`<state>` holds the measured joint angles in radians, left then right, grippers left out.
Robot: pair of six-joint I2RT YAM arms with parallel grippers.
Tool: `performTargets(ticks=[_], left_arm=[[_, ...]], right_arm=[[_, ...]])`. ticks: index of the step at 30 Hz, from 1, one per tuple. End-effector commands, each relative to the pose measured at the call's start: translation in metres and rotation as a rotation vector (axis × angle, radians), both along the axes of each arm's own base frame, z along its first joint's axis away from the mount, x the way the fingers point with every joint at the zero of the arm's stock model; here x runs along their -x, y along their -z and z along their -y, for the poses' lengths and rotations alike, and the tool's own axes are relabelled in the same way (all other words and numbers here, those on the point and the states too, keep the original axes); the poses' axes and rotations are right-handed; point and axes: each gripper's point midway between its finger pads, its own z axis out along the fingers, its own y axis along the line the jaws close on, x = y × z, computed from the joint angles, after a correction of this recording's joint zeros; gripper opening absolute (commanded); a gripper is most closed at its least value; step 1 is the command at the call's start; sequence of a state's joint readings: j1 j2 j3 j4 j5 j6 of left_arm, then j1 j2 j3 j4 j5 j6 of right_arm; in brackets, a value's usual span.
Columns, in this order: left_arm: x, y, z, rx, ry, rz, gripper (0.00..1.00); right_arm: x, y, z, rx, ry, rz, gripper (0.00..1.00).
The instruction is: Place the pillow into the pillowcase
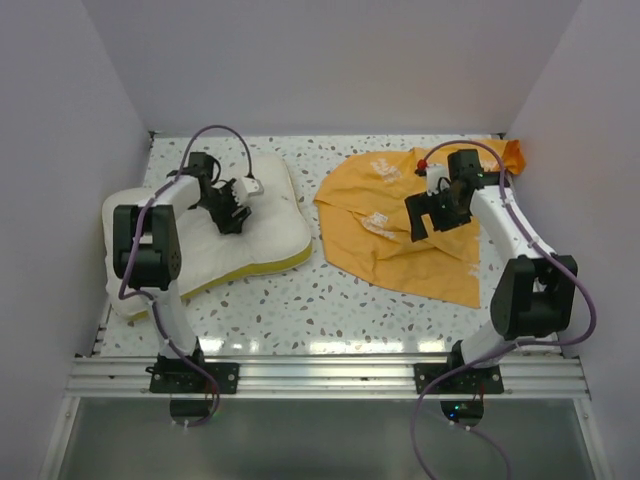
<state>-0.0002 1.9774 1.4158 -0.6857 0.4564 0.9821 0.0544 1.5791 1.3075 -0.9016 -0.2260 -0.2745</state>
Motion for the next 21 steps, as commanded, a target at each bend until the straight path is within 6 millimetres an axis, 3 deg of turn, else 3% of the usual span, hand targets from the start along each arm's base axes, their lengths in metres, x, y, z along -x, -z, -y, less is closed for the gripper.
performTargets(ticks=[1, 2, 3, 6, 8, 13, 17, 21], left_arm=[[0.036, 0.053, -0.010, -0.050, 0.084, -0.113, 0.69], [0.041, 0.056, -0.008, -0.042, 0.094, -0.123, 0.56], [0.049, 0.058, -0.006, -0.030, 0.106, -0.134, 0.30], [0.065, 0.046, 0.003, 0.015, 0.140, -0.133, 0.00], [0.072, 0.036, 0.007, 0.043, 0.153, -0.122, 0.00], [0.093, 0.017, 0.011, 0.110, 0.180, -0.117, 0.00], [0.097, 0.013, 0.009, 0.146, 0.158, -0.131, 0.00], [0.101, 0.012, 0.010, 0.165, 0.152, -0.136, 0.00]], right_arm=[[-0.014, -0.007, -0.008, 0.006, -0.026, 0.030, 0.99], [-0.017, -0.007, -0.014, 0.016, -0.044, 0.039, 0.99], [-0.022, -0.007, -0.017, 0.021, -0.050, 0.052, 0.99], [-0.037, -0.002, -0.034, 0.054, -0.084, 0.088, 0.94], [-0.048, 0.005, -0.047, 0.075, -0.105, 0.095, 0.89], [-0.080, 0.029, -0.054, 0.193, -0.132, 0.122, 0.71], [-0.084, 0.054, -0.042, 0.282, -0.167, 0.081, 0.59], [-0.081, 0.066, -0.033, 0.333, -0.186, 0.070, 0.56]])
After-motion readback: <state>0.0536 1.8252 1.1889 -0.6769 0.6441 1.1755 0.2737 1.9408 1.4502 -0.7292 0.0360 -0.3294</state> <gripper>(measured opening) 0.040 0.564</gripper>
